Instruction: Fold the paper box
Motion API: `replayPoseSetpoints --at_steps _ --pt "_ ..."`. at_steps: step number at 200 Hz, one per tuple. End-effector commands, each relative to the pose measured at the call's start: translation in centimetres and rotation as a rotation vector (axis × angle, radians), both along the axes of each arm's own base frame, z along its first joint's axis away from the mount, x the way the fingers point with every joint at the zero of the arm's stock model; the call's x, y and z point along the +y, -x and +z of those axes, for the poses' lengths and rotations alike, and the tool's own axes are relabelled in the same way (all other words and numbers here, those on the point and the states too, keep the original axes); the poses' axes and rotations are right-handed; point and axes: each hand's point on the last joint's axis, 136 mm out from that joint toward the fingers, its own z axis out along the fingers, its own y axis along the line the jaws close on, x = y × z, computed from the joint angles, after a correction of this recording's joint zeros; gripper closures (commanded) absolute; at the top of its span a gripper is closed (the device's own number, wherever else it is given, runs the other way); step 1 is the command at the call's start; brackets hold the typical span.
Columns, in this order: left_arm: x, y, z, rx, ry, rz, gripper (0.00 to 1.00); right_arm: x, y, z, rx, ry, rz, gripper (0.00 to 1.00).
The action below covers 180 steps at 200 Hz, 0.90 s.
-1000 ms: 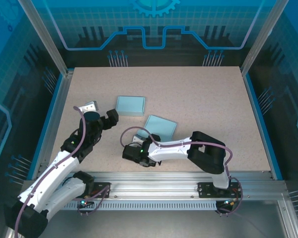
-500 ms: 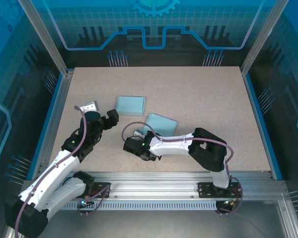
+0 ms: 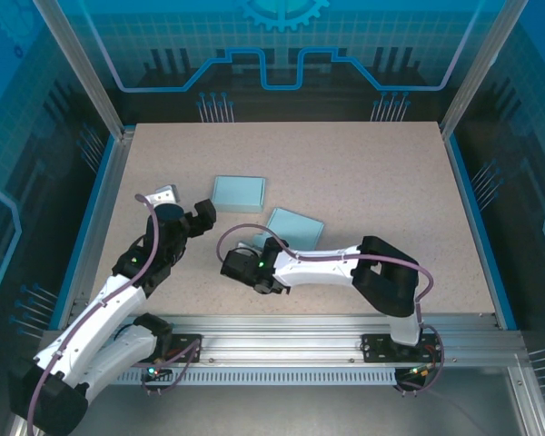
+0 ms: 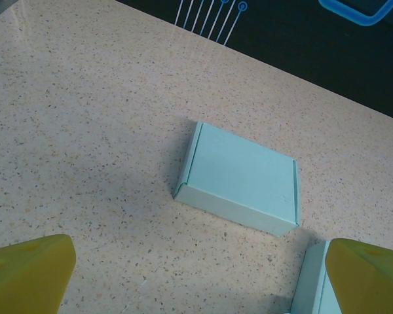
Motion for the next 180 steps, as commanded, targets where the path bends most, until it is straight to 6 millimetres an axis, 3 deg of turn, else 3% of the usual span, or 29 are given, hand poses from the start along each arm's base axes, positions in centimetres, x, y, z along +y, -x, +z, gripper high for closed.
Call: replayPoseSetpoints --at_steps 1,41,67,121,180 --pt "0.5 -0.1 0.5 -0.029 -0.010 0.020 0.01 -0.7 -1.0 -1.2 -0.001 0.034 -0.043 0.42" --pt "0.5 -0.2 0.6 -0.035 -0.006 0.020 0.01 -1.3 -2.2 -2.4 -0.018 0.062 -0.073 0.38" --pt "0.4 -0.2 0.6 -0.033 -0.010 0.018 0.01 -2.0 -3.0 -1.9 -0.048 0.058 -0.106 0.41" --pt "0.3 -0.4 0.3 -0.026 -0.002 0.017 0.01 -2.5 -3.6 -2.3 -0.065 0.085 -0.106 0.65" --pt "0.3 -0.4 0.4 -0.028 -0.005 0.017 0.01 -2.5 -4.1 -1.9 -0.098 0.103 -0.103 0.97"
